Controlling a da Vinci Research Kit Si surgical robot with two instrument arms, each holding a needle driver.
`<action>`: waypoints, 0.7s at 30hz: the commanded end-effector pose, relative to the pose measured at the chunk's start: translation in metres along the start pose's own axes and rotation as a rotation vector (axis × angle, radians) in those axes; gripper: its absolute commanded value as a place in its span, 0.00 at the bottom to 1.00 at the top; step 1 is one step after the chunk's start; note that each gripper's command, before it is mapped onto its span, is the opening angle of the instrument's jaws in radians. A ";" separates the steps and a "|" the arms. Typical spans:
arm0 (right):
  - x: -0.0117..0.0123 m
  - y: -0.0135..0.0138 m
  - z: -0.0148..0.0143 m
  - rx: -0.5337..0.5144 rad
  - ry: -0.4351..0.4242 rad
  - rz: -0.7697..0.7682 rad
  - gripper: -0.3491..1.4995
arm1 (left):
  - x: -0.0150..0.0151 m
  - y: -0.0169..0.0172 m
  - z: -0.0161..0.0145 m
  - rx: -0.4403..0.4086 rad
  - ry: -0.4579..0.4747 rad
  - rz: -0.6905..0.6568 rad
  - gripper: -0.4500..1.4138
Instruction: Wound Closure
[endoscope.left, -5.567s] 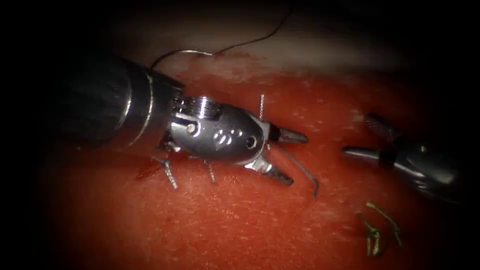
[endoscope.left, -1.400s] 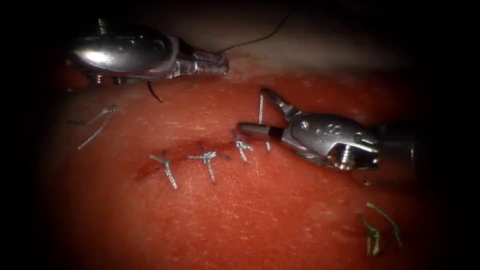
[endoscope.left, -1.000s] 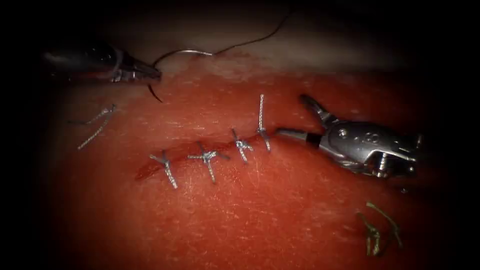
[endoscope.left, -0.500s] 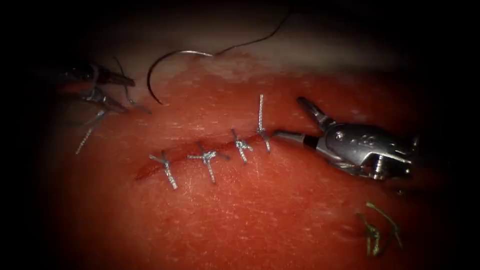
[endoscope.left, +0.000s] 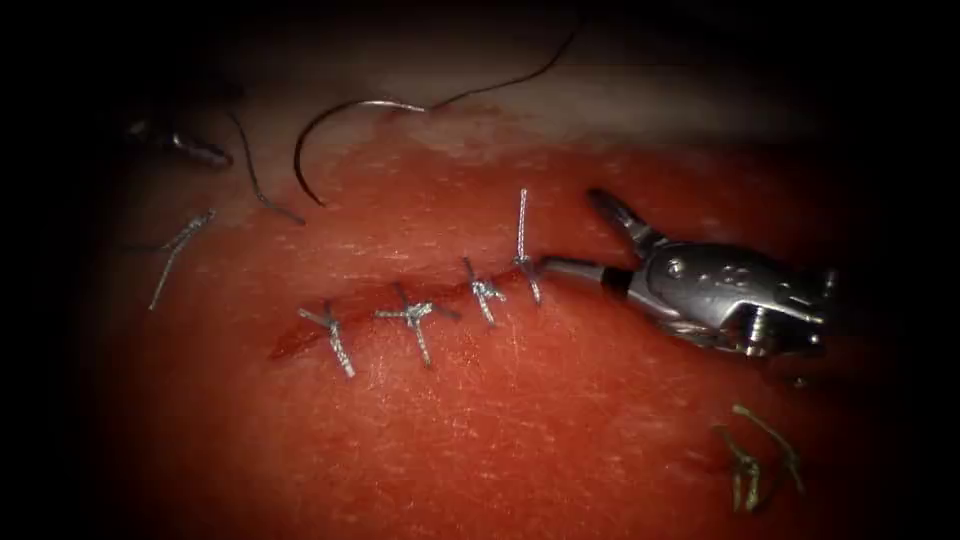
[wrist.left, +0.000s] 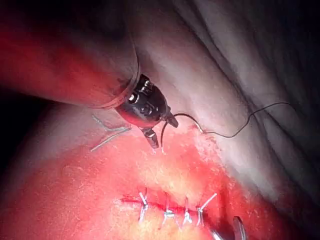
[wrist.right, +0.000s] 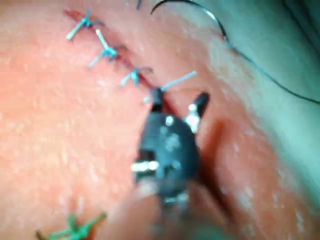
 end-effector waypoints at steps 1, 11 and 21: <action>0.0013 -0.0015 -0.0002 0.041 -0.008 -0.029 0.98 | -0.0007 0.0004 0.0009 -0.006 0.027 0.000 0.56; 0.0075 -0.0036 -0.0051 0.258 0.108 -0.161 0.86 | -0.0019 0.0036 0.0023 -0.037 0.367 -0.075 0.51; 0.0089 -0.0020 -0.0090 0.393 0.146 -0.234 0.71 | -0.0017 0.0083 0.0054 0.026 0.311 -0.068 0.60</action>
